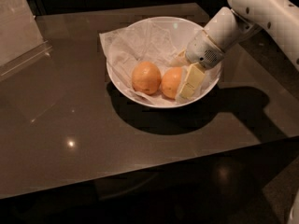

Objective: Pick orange from white bowl

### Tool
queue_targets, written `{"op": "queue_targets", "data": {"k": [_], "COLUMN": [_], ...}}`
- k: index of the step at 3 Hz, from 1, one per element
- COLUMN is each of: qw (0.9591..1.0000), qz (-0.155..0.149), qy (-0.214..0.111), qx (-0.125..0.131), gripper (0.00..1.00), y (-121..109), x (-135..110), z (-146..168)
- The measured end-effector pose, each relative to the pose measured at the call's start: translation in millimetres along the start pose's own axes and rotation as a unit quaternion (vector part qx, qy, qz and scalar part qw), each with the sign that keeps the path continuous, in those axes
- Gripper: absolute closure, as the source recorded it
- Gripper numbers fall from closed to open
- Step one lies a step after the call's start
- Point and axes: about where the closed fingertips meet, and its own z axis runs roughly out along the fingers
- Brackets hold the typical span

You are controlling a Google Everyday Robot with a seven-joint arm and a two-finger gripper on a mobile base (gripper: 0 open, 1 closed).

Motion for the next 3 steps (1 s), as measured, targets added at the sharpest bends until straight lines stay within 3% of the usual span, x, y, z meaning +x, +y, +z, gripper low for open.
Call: {"op": "queue_targets", "data": {"k": [1, 3], "qw": [1.0, 0.9999], "qz": [0.0, -0.006], "qy": [0.0, 0.007], "qx": [0.0, 0.007], "gripper": [0.05, 0.01], "y": [0.0, -0.7], "x": [-0.1, -5.5], "z": [0.0, -2.6]}}
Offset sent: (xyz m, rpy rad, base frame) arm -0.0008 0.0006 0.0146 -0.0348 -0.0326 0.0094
